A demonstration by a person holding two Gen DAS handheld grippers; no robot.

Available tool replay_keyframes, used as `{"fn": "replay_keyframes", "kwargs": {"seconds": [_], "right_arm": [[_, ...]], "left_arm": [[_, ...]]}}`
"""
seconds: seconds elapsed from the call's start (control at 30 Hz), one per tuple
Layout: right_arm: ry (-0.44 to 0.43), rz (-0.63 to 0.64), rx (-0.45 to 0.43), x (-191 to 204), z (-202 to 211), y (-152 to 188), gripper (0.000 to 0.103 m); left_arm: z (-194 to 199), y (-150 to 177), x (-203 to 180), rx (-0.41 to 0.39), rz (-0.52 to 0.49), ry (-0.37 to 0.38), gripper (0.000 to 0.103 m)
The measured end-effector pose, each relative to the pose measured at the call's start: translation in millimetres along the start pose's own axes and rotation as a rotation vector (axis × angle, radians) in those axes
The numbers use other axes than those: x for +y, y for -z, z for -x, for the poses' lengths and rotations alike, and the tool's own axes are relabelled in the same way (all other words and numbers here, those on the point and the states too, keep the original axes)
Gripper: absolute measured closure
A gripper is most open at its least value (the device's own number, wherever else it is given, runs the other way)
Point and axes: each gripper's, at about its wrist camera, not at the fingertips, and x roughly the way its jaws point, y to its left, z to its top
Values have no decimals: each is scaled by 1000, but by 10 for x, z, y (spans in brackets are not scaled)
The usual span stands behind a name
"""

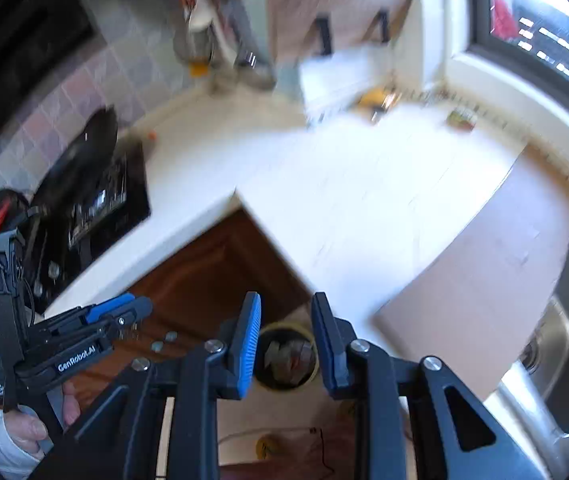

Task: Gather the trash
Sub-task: 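Raise both tools back to the counter toward the snack bag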

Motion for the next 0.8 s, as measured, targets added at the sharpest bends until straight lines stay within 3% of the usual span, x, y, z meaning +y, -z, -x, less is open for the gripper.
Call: {"fn": "replay_keyframes", "kwargs": {"seconds": [0.13,0.23,0.47,0.57,0.8], "right_arm": [[-3,-29,-77,-231,248,-276,76],[-14,-55,-136,-408,399,-501,75],[-30,-102,-252,-821,554,-950,64],[-39,-135,-263,-1032,520,-1147,63],[-74,-275,-266,-1710,240,-1671,63]], "left_arm": [[35,-273,-322,-39,-43,19,67],[68,-529,-533,-61,-53,41,58],[67,-1085,-1025,-130,-116,26,48],[11,-1301,-1193,-151,-147,10,40],[-240,-1708,-1545,-200,-248,-79,38]]}}
